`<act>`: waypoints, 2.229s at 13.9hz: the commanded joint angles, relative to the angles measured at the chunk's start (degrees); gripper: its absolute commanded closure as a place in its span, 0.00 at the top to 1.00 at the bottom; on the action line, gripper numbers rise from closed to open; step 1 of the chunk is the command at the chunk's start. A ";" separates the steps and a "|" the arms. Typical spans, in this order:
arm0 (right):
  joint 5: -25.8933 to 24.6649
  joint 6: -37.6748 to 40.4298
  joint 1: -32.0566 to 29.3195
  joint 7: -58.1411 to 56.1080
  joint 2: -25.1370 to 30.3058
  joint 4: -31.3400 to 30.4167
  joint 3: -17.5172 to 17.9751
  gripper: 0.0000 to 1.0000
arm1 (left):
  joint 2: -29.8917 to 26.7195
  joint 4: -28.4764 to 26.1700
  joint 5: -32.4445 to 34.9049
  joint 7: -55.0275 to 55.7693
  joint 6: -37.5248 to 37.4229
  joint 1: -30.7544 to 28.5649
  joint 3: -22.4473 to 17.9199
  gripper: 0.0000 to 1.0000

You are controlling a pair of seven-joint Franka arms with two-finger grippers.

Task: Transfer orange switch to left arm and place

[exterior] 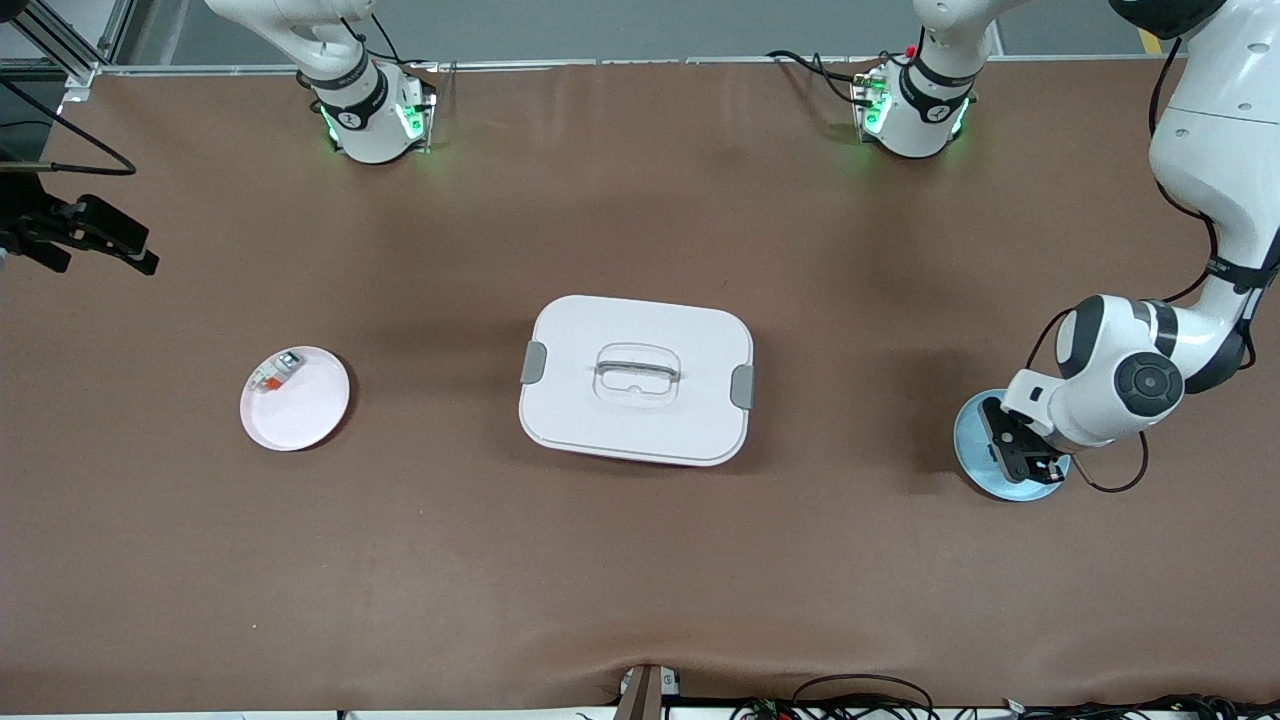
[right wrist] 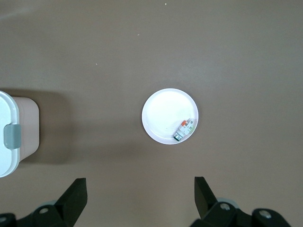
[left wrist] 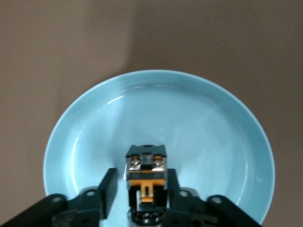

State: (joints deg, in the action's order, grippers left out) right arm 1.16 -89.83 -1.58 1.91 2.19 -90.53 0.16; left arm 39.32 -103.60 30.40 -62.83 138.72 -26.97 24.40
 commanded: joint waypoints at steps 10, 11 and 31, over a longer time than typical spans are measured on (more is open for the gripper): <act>-0.90 1.06 -0.79 -0.15 -0.43 2.29 0.98 1.00 | -11.18 0.95 -17.99 5.34 -3.71 -2.92 1.18 1.00; -0.99 1.06 -0.79 -0.15 -0.43 2.29 0.98 1.00 | -13.28 1.30 -19.58 7.88 -5.55 -2.83 1.18 1.00; -1.07 1.06 -1.14 -0.07 -0.43 2.38 0.90 1.00 | -29.20 25.21 -26.27 62.49 -49.87 -1.00 7.17 1.00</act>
State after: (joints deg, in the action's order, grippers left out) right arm 1.05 -89.59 -1.74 1.91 2.15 -89.41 0.27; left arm 11.70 -79.77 5.89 -0.22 91.00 -29.17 32.61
